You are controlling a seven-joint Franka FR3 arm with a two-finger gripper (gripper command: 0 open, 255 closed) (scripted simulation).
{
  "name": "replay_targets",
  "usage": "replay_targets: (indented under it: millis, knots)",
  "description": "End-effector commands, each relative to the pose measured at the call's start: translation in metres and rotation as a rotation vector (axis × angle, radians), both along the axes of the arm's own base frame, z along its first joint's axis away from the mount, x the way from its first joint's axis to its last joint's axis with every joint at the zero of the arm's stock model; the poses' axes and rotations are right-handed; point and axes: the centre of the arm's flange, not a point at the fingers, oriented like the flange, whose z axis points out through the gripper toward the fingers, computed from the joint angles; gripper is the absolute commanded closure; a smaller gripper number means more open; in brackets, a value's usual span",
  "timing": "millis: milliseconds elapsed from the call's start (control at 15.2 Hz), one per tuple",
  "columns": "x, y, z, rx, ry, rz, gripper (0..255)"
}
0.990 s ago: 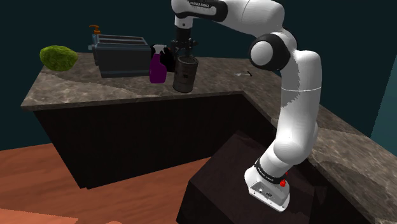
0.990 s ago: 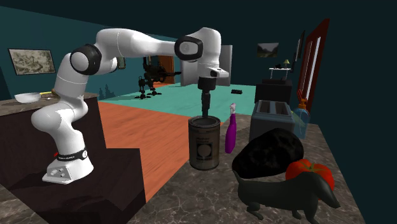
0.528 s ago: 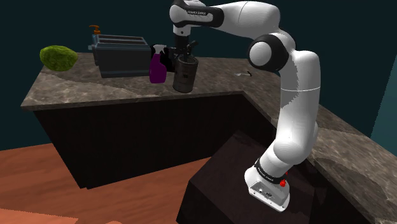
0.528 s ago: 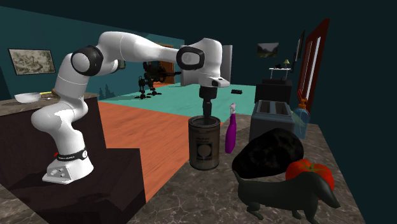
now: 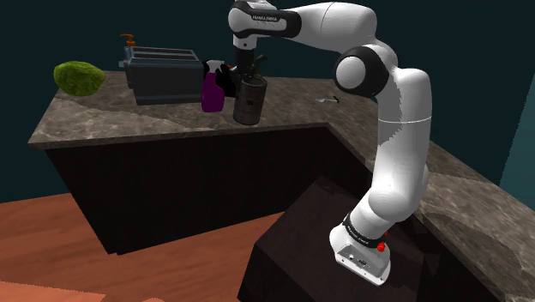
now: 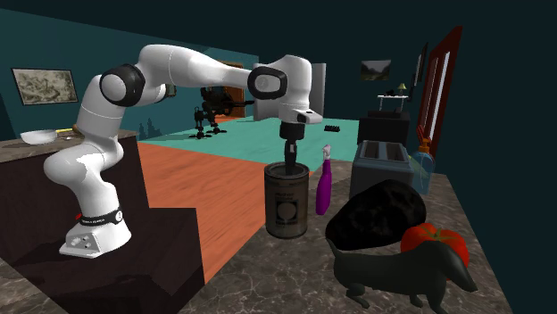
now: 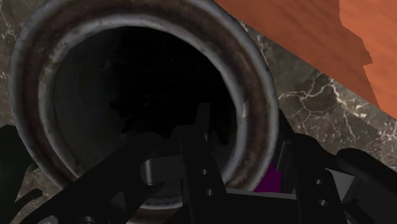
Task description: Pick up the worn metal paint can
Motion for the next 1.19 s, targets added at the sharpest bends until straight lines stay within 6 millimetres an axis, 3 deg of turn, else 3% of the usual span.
replay_targets:
  millis: [0,198,1122]
  knots:
    - [0.000,0.000,0.000,0.000,0.000,0.000,255]
    - [0.000,0.000,0.000,0.000,0.000,0.000,255]
    - [0.000,0.000,0.073,0.000,0.000,0.000,255]
